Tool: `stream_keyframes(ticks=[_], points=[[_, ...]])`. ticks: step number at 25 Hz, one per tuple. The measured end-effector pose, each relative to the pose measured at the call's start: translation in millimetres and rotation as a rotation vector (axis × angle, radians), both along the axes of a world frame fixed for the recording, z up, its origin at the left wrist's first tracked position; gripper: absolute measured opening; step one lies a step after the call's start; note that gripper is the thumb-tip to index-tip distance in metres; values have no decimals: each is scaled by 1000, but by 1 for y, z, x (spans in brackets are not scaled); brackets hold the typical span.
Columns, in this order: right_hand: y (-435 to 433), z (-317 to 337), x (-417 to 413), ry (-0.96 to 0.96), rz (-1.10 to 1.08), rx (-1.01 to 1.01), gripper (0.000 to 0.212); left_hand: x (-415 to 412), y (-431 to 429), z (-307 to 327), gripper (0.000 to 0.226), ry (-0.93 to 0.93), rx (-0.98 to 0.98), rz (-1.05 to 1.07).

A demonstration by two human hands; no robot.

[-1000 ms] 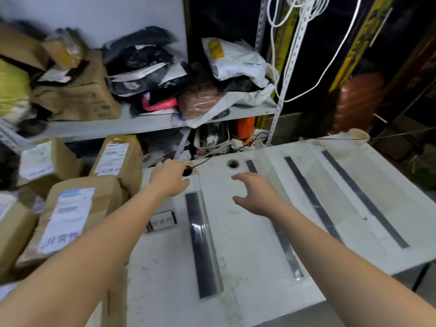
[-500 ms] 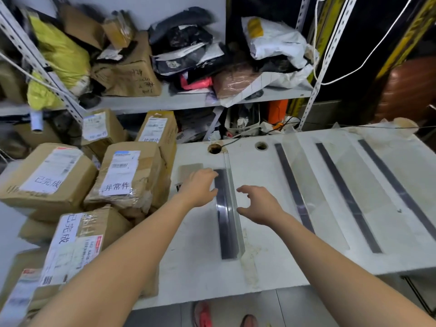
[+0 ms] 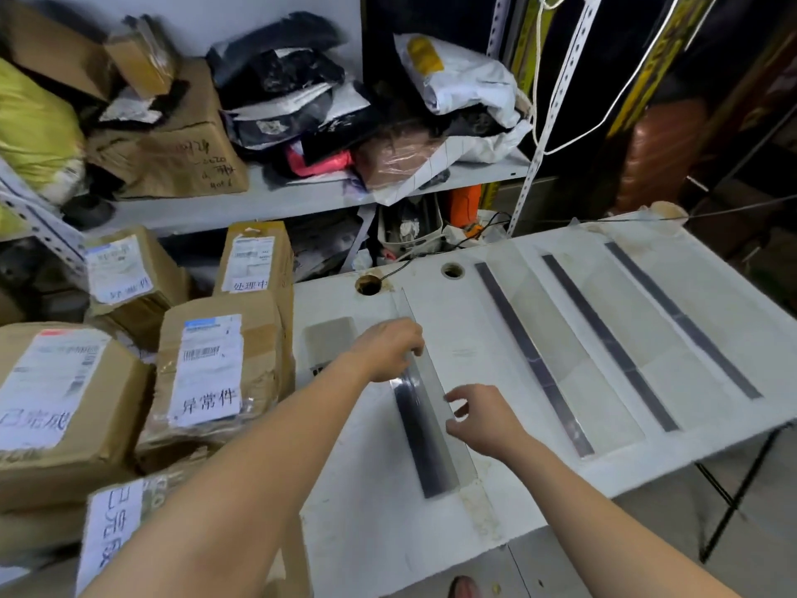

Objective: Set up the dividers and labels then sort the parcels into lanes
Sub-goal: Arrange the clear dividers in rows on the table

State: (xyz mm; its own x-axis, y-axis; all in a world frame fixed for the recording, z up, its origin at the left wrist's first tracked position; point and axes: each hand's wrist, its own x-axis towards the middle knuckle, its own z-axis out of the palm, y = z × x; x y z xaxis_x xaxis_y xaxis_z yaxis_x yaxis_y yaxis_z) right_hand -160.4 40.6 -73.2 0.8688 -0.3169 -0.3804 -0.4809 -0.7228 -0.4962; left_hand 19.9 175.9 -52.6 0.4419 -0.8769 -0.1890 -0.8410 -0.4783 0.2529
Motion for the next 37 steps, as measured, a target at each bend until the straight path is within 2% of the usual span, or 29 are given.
stream_keyframes(ticks=[5,10,20,28,37], points=[[6,-5,-12,13,-98,92,49,25,-5,-11,15,-2,78,-125],[1,-6,-24,-13,-168,180,48,43,-17,-22,13,29,107,-149],[-44,-10,-35,-13,-82,197,45,91,-49,-9,3,63,47,-19],[-68,-3,-37,-80,-111,220,43,116,-70,-10,13,96,-70,58],[-60,-4,-53,-100,-210,199,40,146,-95,-10,14,72,-28,3]])
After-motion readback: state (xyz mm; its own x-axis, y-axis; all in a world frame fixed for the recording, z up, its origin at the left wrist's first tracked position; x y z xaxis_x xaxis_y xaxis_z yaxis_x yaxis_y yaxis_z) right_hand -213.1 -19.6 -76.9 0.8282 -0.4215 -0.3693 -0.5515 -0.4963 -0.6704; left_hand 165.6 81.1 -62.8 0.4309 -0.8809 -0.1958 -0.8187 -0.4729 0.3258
